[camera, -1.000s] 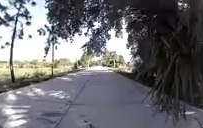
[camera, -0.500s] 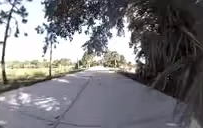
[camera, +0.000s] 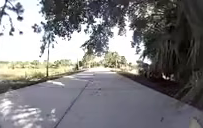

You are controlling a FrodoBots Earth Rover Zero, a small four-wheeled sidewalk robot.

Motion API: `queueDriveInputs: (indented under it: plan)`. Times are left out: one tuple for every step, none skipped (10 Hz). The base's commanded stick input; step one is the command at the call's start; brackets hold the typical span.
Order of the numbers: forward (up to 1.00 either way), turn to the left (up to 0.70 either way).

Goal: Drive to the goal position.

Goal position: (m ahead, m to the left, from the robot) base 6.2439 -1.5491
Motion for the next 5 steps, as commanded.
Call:
queueDriveInputs:
  plan:
    - [0.85,0.00]
    - [0.85,0.00]
    - [0.85,0.00]
    - [0.85,0.00]
    - [0.85,0.00]
